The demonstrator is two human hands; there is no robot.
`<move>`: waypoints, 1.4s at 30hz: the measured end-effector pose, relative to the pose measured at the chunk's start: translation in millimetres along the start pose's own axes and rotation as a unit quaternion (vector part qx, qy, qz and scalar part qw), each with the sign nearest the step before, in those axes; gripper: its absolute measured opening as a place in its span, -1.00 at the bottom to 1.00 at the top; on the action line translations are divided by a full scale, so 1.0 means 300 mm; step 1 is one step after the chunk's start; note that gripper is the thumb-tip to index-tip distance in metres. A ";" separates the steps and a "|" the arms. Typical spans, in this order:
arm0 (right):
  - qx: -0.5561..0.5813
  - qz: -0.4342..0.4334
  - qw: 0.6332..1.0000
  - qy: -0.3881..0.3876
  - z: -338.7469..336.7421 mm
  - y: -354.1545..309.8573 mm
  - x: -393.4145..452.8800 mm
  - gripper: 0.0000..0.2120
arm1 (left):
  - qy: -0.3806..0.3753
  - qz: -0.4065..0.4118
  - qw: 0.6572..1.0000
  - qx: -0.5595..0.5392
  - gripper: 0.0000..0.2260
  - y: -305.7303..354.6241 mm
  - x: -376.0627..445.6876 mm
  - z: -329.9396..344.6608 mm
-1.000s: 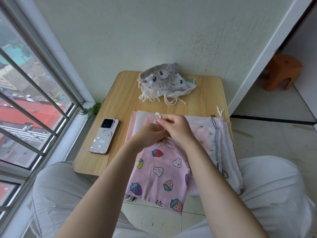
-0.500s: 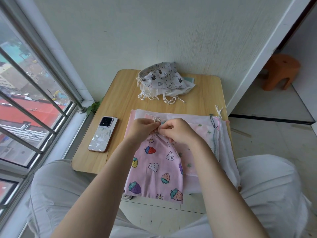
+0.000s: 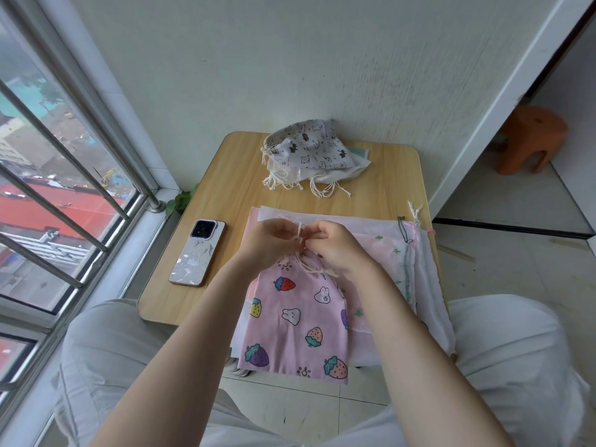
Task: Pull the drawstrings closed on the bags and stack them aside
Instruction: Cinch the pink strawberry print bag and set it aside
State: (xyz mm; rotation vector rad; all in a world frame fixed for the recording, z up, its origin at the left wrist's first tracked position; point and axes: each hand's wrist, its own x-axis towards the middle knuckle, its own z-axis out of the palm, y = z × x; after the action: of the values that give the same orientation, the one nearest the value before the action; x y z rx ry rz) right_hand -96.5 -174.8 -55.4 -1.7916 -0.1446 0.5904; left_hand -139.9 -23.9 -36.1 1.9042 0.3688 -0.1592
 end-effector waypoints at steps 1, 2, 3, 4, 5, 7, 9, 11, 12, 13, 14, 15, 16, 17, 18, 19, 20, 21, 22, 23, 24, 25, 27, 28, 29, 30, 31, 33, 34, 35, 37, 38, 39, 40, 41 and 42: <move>0.001 0.001 1.000 0.002 0.002 0.003 0.003 -0.79 | 0.026 0.025 0.999 0.017 -0.86 -0.002 -0.003 0.004; -0.002 0.003 1.000 0.005 0.003 0.004 0.007 -0.79 | 0.049 0.052 0.997 0.033 -0.86 -0.007 -0.006 0.006; -0.004 0.005 1.000 0.004 0.003 0.005 0.009 -0.80 | 0.067 0.077 0.994 0.049 -0.86 -0.013 -0.008 0.008; -0.003 0.009 1.000 0.002 0.002 0.008 0.013 -0.80 | 0.081 0.093 0.991 0.059 -0.86 -0.020 -0.009 0.011; 0.006 0.017 1.000 0.002 0.002 0.011 0.016 -0.79 | 0.092 0.099 0.989 0.058 -0.86 -0.027 -0.011 0.014; 0.017 0.043 0.999 0.004 0.001 0.014 0.017 -0.74 | 0.107 0.094 0.989 0.041 -0.85 -0.039 -0.014 0.024; 0.023 0.064 0.998 -0.008 -0.002 0.015 0.016 -0.77 | 0.120 0.086 0.989 0.014 -0.88 -0.040 -0.024 0.039; 0.052 0.070 0.995 -0.045 -0.005 0.012 0.010 -0.87 | 0.132 0.078 0.988 -0.018 -0.91 -0.037 -0.036 0.053; 0.064 0.071 0.993 -0.063 -0.007 0.013 0.010 -0.89 | 0.136 0.074 0.987 -0.033 -0.93 -0.035 -0.041 0.059; 0.070 0.071 0.992 -0.075 -0.007 0.014 0.010 -0.89 | 0.140 0.074 0.986 -0.043 -0.94 -0.036 -0.044 0.064; 0.064 0.071 0.992 -0.083 -0.009 0.017 0.012 -0.88 | 0.143 0.074 0.986 -0.047 -0.95 -0.037 -0.045 0.069; 0.060 0.072 0.992 -0.086 -0.007 0.019 0.013 -0.87 | 0.145 0.072 0.986 -0.047 -0.96 -0.038 -0.046 0.071; 0.058 0.074 0.992 -0.086 -0.006 0.020 0.015 -0.87 | 0.143 0.067 0.986 -0.048 -0.96 -0.039 -0.044 0.072; 0.061 0.076 0.992 -0.080 -0.005 0.021 0.016 -0.87 | 0.135 0.058 0.988 -0.052 -0.95 -0.040 -0.042 0.070; 0.063 0.078 0.992 -0.071 -0.004 0.022 0.018 -0.87 | 0.121 0.044 0.990 -0.059 -0.92 -0.037 -0.040 0.067; 0.062 0.075 0.993 -0.065 -0.003 0.022 0.018 -0.88 | 0.101 0.030 0.992 -0.065 -0.89 -0.034 -0.039 0.065; 0.052 0.073 0.994 -0.064 -0.002 0.019 0.015 -0.90 | 0.082 0.021 0.994 -0.064 -0.88 -0.029 -0.041 0.064; 0.042 0.074 0.994 -0.062 0.000 0.020 0.016 -0.94 | 0.070 0.019 0.996 -0.050 -0.89 -0.025 -0.041 0.063; 0.030 0.074 0.995 -0.058 0.001 0.019 0.014 -0.95 | 0.064 0.022 0.997 -0.032 -0.90 -0.023 -0.042 0.063; 0.016 0.076 0.996 -0.053 0.002 0.020 0.014 -0.92 | 0.066 0.029 0.997 -0.013 -0.92 -0.020 -0.042 0.063; -0.002 0.077 0.996 -0.051 0.001 0.016 0.012 -0.90 | 0.071 0.034 0.997 -0.004 -0.94 -0.016 -0.042 0.063; -0.017 0.078 0.996 -0.050 -0.003 0.011 0.012 -0.89 | 0.078 0.033 0.996 -0.011 -0.93 -0.014 -0.039 0.066; -0.029 0.082 0.995 -0.041 -0.004 0.004 0.017 -0.82 | 0.086 0.004 0.994 -0.063 -0.91 -0.010 -0.036 0.064; -0.016 0.088 0.995 -0.032 -0.006 0.006 0.020 -0.78 | 0.088 -0.012 0.992 -0.091 -0.91 -0.005 -0.037 0.062; 0.004 0.095 0.995 -0.024 -0.007 0.008 0.020 -0.78 | 0.088 -0.023 0.990 -0.111 -0.92 -0.002 -0.039 0.063; 0.018 0.098 0.995 -0.013 -0.008 0.014 0.020 -0.77 | 0.089 -0.031 0.988 -0.120 -0.92 -0.002 -0.040 0.067; 0.030 0.097 0.995 0.002 -0.008 0.018 0.021 -0.77 | 0.093 -0.036 0.988 -0.120 -0.92 -0.004 -0.041 0.071; 0.082 0.094 0.991 0.042 -0.009 0.018 0.010 -0.75 | 0.104 -0.043 0.987 -0.111 -0.92 -0.008 -0.043 0.074; 0.129 0.090 0.986 0.062 -0.010 0.019 0.009 -0.75 | 0.110 -0.047 0.987 -0.112 -0.90 -0.011 -0.042 0.073; 0.185 0.082 0.976 0.074 -0.011 0.018 0.009 -0.77 | 0.113 -0.053 0.986 -0.112 -0.88 -0.010 -0.041 0.071; 0.305 0.061 0.948 0.068 -0.011 0.012 0.005 -0.81 | 0.119 -0.058 0.987 -0.095 -0.86 -0.009 -0.040 0.069; 0.357 0.051 0.931 0.056 -0.010 0.006 0.001 -0.81 | 0.125 -0.060 0.987 -0.082 -0.86 -0.013 -0.037 0.070; 0.399 0.043 0.915 0.043 -0.011 -0.003 -0.005 -0.80 | 0.134 -0.063 0.987 -0.065 -0.86 -0.015 -0.034 0.068; 0.433 0.038 0.900 0.035 -0.014 -0.008 -0.006 -0.78 | 0.148 -0.068 0.985 -0.051 -0.86 -0.016 -0.030 0.065; 0.469 0.033 0.882 0.033 -0.021 -0.012 -0.006 -0.76 | 0.162 -0.078 0.983 -0.043 -0.87 -0.020 -0.026 0.057; 0.500 0.030 0.865 0.039 -0.032 -0.013 -0.002 -0.75 | 0.176 -0.089 0.980 -0.042 -0.88 -0.029 -0.020 0.046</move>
State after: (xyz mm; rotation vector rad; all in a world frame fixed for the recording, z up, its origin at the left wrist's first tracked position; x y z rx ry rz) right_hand -91.9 -182.1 -49.8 -0.7982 0.2461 0.4938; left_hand -147.4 -35.0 -47.1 1.8137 0.7733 0.0773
